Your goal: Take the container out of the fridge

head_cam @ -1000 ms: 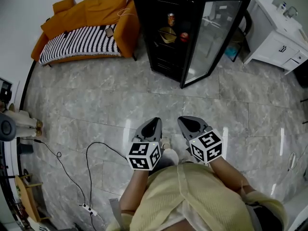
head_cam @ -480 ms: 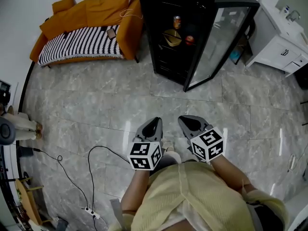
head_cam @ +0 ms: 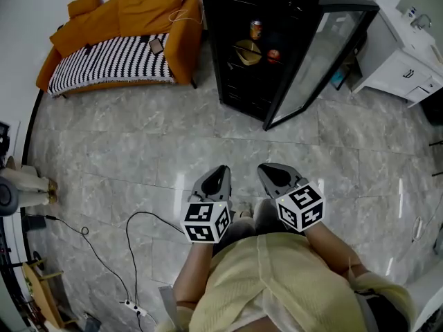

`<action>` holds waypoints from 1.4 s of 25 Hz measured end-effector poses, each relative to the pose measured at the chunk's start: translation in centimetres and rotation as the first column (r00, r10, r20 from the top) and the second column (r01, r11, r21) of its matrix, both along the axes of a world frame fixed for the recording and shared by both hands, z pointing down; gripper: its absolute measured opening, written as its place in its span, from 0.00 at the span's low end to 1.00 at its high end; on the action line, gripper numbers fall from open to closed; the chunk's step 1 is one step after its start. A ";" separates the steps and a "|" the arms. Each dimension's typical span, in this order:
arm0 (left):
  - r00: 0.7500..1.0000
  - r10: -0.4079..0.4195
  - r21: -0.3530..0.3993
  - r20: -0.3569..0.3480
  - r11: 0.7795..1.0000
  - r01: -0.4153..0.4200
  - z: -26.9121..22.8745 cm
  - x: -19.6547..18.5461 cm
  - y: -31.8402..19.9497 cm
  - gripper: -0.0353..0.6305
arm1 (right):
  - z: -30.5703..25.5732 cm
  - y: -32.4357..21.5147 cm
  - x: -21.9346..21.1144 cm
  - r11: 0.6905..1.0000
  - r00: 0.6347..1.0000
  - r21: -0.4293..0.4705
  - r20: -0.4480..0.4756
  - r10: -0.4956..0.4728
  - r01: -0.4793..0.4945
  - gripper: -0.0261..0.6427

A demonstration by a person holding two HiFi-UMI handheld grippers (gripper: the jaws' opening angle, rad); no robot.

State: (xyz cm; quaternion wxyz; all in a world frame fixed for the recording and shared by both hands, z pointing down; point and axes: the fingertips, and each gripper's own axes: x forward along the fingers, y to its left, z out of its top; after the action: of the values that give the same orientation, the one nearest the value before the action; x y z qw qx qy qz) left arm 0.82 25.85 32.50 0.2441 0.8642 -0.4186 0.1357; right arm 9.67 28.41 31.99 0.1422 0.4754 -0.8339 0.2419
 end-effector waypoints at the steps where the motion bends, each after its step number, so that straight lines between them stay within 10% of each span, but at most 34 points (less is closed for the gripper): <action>1: 1.000 0.000 -0.001 0.001 1.000 0.000 0.0 0.0 -0.3 0.11 | 0.0 -0.4 0.1 1.000 1.000 0.000 -0.004 0.005 -0.005 0.08; 35: 0.994 -0.101 0.006 0.049 0.995 0.100 -0.4 6.0 -16.8 0.11 | 1.1 -19.5 5.4 0.992 0.993 -0.050 -0.023 -0.119 0.118 0.08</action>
State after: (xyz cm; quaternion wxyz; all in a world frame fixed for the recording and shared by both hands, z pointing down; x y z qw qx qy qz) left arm 6.82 9.01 32.08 0.2386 0.8389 -0.4677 0.1437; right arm 15.12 8.95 33.05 0.1789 0.4246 -0.8525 0.2471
